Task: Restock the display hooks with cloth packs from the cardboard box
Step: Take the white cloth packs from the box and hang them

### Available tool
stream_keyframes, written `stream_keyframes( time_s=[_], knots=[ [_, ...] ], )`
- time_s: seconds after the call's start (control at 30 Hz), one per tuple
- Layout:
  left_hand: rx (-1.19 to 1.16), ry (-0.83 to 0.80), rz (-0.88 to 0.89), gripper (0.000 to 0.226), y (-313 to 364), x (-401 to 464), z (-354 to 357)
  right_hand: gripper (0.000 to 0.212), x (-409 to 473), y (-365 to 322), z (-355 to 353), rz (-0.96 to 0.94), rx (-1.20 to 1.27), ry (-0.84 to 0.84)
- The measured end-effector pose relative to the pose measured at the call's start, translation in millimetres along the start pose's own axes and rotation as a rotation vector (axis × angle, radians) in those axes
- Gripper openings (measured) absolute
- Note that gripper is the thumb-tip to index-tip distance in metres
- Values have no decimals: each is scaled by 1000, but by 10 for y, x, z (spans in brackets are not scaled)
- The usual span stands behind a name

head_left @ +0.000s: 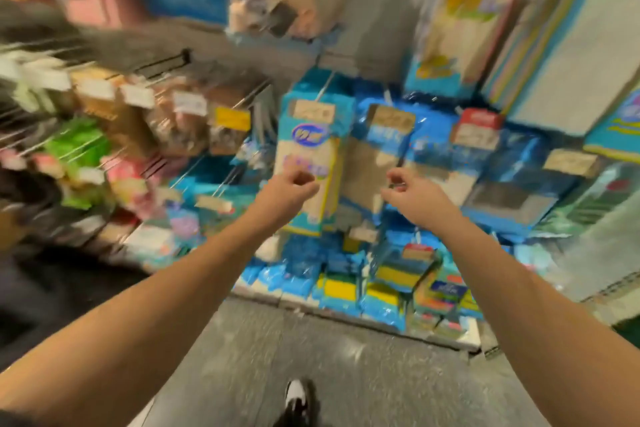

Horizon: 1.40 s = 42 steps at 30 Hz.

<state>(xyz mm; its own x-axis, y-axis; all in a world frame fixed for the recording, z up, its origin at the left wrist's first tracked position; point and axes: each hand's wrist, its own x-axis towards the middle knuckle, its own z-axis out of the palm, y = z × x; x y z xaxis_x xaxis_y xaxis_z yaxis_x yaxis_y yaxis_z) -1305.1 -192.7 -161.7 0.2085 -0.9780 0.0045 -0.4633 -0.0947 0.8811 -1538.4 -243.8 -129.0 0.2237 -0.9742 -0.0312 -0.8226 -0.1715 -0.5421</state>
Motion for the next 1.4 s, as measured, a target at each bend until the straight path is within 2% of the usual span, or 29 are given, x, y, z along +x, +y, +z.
stream_keyframes(
  time_s=[0.23,0.37,0.47,0.6,0.8,1.0,1.27,1.4],
  knots=[
    [257,-50,-368,24,-1305,-1578,-930,43,-936,-580,1571,-66,-22,-416],
    [436,-131,-470,34,-1927,-2210,-1479,45,-1347,-1084,2366,-156,-94,-564],
    [512,-129,-534,40,-2368,-2587,-1968,53,-1538,-1577,2944,-241,-188,-676],
    [550,-158,-572,43,-2973,-3006,-2727,52,-1701,-2385,3701,-351,-298,-795],
    [559,-161,-658,39,-3644,-3478,-4207,54,-1907,-3750,4725,-446,-344,-877],
    [573,-69,-731,39,-4073,-3658,-5510,53,-1887,-4949,5368,-493,-273,-927],
    [545,32,-734,32,-4706,-3136,-6656,47,-1280,-6022,6146,-525,-232,-912],
    [531,105,-727,27,-5126,-2663,-7248,46,-857,-6555,6659,-538,-156,-963]
  ],
)
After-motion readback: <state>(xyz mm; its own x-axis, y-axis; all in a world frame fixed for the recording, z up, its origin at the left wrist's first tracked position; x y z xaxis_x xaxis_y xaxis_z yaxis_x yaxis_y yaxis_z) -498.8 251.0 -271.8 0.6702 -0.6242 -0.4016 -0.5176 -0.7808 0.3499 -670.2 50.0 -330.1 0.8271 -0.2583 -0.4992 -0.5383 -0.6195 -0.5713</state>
